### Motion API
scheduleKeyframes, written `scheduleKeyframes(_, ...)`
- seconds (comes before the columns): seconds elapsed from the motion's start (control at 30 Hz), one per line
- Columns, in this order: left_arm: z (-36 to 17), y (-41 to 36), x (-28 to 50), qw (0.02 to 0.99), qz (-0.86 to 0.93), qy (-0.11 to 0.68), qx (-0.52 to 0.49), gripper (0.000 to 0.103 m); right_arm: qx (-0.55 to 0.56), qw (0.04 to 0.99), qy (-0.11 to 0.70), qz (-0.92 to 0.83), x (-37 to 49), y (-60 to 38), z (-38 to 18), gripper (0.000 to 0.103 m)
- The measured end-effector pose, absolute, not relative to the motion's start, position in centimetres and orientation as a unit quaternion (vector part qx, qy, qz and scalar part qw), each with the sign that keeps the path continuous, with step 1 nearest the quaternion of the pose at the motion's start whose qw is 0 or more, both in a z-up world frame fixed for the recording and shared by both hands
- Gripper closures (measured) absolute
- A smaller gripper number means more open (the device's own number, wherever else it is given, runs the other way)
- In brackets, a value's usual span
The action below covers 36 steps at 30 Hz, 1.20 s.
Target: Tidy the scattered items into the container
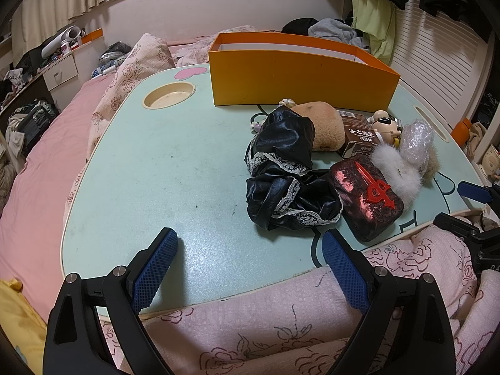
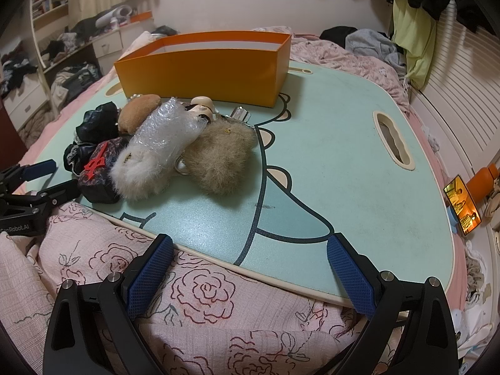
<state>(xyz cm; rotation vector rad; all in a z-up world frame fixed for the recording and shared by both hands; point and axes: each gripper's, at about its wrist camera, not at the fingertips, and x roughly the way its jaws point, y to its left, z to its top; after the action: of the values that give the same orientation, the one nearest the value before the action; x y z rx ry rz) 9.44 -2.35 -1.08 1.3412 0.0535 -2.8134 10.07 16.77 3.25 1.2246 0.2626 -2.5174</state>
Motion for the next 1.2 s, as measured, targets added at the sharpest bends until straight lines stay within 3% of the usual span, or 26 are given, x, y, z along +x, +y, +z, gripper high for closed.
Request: scheduleKeyframes(1.2,-0.71,-2.83,9.81,0.01,-0.906,0.028,0.423,0.009,0.429,0.165,0.092,-0.883,10.13,16.84,3.24,0.004)
